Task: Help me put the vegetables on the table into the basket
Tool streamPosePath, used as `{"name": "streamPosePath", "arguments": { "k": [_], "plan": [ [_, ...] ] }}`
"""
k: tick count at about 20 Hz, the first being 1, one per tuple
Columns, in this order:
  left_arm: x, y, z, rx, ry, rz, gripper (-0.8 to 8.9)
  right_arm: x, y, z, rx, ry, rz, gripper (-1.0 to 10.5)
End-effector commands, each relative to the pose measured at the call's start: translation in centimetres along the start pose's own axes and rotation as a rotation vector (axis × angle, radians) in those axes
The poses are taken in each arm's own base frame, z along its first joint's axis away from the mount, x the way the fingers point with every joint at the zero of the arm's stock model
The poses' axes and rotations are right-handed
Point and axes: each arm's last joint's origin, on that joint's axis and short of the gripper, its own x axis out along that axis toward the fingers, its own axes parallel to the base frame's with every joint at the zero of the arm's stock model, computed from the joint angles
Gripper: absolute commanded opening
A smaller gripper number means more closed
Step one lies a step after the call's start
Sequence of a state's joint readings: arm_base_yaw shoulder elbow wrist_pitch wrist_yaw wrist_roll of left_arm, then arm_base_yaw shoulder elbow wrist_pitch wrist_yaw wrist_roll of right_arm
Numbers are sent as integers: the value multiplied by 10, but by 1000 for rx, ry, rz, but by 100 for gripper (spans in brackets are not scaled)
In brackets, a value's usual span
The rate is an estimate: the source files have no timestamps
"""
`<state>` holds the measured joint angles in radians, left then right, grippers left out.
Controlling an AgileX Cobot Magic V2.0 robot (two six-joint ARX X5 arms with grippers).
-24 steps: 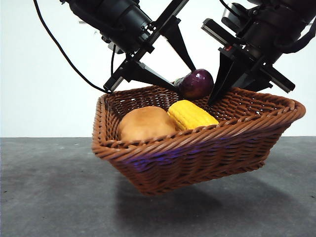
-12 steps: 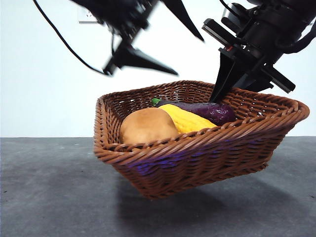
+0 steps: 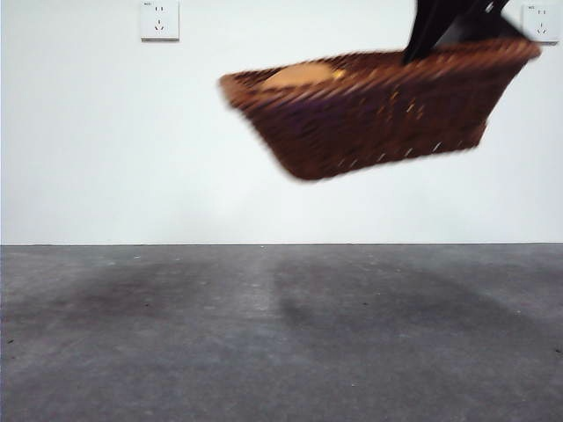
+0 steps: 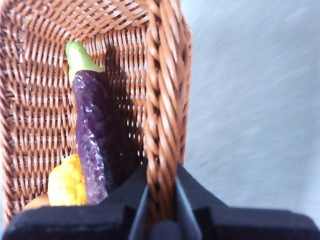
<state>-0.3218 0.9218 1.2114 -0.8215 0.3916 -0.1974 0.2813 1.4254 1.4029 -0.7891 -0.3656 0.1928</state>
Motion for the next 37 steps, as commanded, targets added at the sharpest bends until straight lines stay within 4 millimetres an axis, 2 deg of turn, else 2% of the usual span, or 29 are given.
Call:
{"name": "streamPosePath", "arguments": {
  "k": [1,4,7,9,16,19,28,32,35,37],
  "plan": [
    [-11,1,-7,96,8,36,-8,-22,-13,14,-5,-45,-39,-12],
    [-22,-1,-12,139,7,59,-8,-40,-46,16,66,-58,-125,-12],
    [-23,-1,-13,159,4,59,-8,-37,-75,16,109,-22,-178,-12],
    [-23,-1,-13,179,5,60,-8,-22,-96,16,129,29,-194,-12],
    [-21,0,-13,173,24,62,-8,62,-151,10,181,191,-181,-12],
    [-19,1,-13,170,31,66,-8,81,-168,3,205,234,-191,-12],
    [-9,6,-10,158,61,93,-8,112,-194,-17,259,343,-230,-12],
    [-9,6,-10,158,62,93,-8,118,-199,-31,257,372,-288,-12],
    [-9,6,-10,158,62,93,-8,121,-201,-34,251,360,-296,-12],
    [-9,6,-10,158,63,93,-8,121,-201,-31,245,338,-298,57]
  ]
}}
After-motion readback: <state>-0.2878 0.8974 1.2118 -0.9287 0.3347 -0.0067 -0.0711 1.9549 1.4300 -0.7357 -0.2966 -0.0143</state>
